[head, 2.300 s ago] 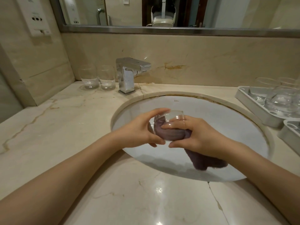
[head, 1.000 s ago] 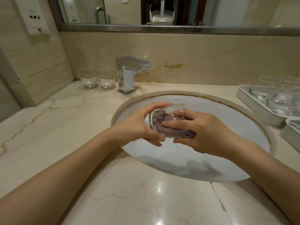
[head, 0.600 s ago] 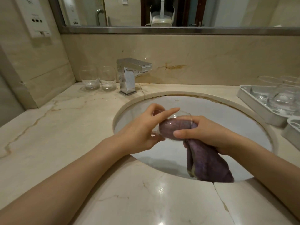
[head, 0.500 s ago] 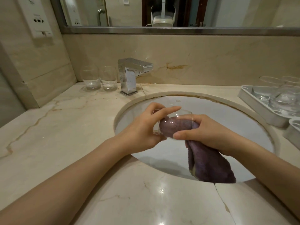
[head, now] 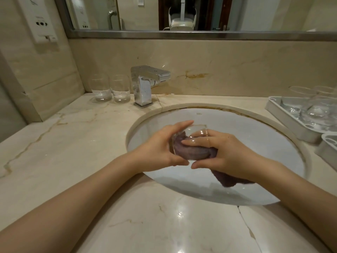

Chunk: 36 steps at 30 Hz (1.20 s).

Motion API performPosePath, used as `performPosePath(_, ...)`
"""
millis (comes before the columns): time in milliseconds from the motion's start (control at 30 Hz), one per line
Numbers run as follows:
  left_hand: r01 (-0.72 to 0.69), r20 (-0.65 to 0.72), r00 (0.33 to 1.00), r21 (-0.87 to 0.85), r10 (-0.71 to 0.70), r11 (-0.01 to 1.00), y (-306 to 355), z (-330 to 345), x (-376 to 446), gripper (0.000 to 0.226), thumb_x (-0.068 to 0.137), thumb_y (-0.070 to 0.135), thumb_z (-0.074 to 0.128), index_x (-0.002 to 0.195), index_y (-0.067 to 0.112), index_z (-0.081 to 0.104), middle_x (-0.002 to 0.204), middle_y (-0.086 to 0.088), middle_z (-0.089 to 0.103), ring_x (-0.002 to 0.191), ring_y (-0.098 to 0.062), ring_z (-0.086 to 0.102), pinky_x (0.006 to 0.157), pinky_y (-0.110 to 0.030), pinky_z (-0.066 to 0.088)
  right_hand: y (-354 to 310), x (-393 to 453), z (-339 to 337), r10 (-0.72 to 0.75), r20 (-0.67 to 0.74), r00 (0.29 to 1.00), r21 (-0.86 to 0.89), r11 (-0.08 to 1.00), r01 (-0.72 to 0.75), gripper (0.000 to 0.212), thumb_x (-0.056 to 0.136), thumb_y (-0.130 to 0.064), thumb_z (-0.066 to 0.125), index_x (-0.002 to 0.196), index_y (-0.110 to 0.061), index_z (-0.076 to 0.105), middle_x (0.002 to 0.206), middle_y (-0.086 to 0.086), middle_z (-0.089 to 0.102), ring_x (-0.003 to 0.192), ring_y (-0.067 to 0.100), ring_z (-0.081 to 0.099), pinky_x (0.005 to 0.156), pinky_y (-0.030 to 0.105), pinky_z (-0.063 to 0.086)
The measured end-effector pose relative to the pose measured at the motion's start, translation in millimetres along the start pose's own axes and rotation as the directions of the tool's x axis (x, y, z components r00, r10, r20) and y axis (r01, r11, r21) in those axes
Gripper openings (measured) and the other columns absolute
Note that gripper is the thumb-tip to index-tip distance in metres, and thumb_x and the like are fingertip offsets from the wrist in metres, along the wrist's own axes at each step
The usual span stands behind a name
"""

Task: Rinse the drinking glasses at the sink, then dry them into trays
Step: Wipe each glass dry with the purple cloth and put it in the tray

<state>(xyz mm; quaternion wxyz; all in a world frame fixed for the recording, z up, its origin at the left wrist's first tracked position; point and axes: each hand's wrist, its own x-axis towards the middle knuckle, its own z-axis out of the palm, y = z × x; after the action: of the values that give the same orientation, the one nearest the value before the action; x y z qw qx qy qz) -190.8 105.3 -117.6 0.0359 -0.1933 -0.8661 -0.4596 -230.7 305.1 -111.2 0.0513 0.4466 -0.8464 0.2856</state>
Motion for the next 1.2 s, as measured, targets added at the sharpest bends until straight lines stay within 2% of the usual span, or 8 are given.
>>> performPosePath(100,-0.191,-0.018,0.977,0.386,0.214,0.903,-7.5,-2.2,-0.7,0.094,0.073,0.015,0.081,0.144,0.043,0.026,0.119,0.0,0.046,0.103,-0.004,0.051,0.088,-0.023,0.047,-7.3,2.5,-3.8,0.259,0.182,0.949,0.531,0.786,-0.316,0.029,0.075,-0.023,0.079,0.101,-0.035,0.069,0.084,-0.014,0.072,0.078,0.001,0.066,0.075,0.018,0.048)
performPosePath(267,-0.252,-0.043,0.954,0.422,0.297,0.871,-8.9,-3.7,0.9,0.098,0.069,0.011,0.084,0.144,0.042,0.028,0.119,0.002,0.045,0.105,-0.01,0.054,0.088,-0.028,0.05,-14.5,2.5,-12.1,0.254,0.283,0.925,0.676,0.631,-0.38,0.027,0.074,-0.012,0.075,0.096,-0.028,0.07,0.066,-0.008,0.068,0.059,0.007,0.06,0.058,0.017,0.049)
performPosePath(400,-0.016,-0.01,1.0,-0.054,0.015,0.998,-1.5,-14.6,2.2,0.096,0.066,-0.001,0.084,0.136,0.047,0.039,0.133,0.008,0.049,0.115,-0.007,0.057,0.091,-0.026,0.052,-11.8,-0.4,-3.8,0.038,-0.041,0.998,0.21,0.977,-0.028,0.035,0.076,-0.023,0.079,0.105,-0.038,0.067,0.098,-0.016,0.069,0.088,0.001,0.063,0.076,0.012,0.046)
performPosePath(567,0.172,0.146,0.982,-0.397,-0.123,0.902,1.0,-15.0,1.5,0.083,0.068,-0.015,0.076,0.132,0.034,0.053,0.127,-0.006,0.058,0.097,-0.029,0.069,0.073,-0.04,0.059,9.6,-1.0,-2.7,-0.28,-0.033,0.959,-0.394,0.886,0.245,0.055,0.071,-0.037,0.069,0.123,-0.037,0.054,0.114,0.003,0.065,0.08,0.028,0.068,0.058,0.04,0.058)
performPosePath(800,-0.081,-0.041,0.996,0.059,0.084,0.995,-0.2,-1.7,-0.4,0.087,0.075,0.005,0.08,0.142,0.036,0.034,0.127,0.003,0.045,0.106,-0.001,0.057,0.082,-0.015,0.051,-1.2,0.9,-5.0,0.078,0.0,0.997,0.173,0.982,-0.077,0.047,0.07,-0.027,0.084,0.111,-0.04,0.065,0.104,-0.022,0.062,0.096,-0.004,0.056,0.085,0.009,0.04)
performPosePath(1000,-0.351,-0.045,0.902,0.504,0.43,0.789,-10.6,-4.3,2.2,0.088,0.074,0.011,0.08,0.144,0.032,0.031,0.128,0.001,0.038,0.106,-0.014,0.055,0.088,-0.028,0.051,-15.8,0.4,-23.3,0.261,0.294,0.919,0.687,0.611,-0.393,0.028,0.068,-0.022,0.071,0.095,-0.027,0.07,0.067,-0.005,0.068,0.059,0.009,0.06,0.056,0.019,0.051)
performPosePath(1100,-0.214,-0.063,0.971,0.212,0.232,0.954,-4.3,-9.5,3.2,0.088,0.068,0.006,0.084,0.136,0.043,0.042,0.124,0.001,0.047,0.108,-0.005,0.054,0.093,-0.031,0.05,-17.3,0.3,-13.1,0.238,0.177,0.955,0.608,0.736,-0.296,0.029,0.075,-0.016,0.076,0.099,-0.029,0.07,0.08,-0.012,0.072,0.073,0.001,0.065,0.068,0.013,0.048)
performPosePath(1200,0.148,0.122,0.985,-0.24,-0.121,0.96,1.8,-22.0,2.5,0.082,0.07,0.002,0.08,0.134,0.041,0.048,0.126,0.002,0.055,0.1,-0.019,0.067,0.067,-0.037,0.06,-6.2,-2.0,-3.4,-0.103,-0.004,0.995,-0.106,0.989,0.102,0.047,0.072,-0.03,0.081,0.116,-0.034,0.066,0.108,-0.009,0.065,0.087,0.009,0.062,0.073,0.021,0.048)
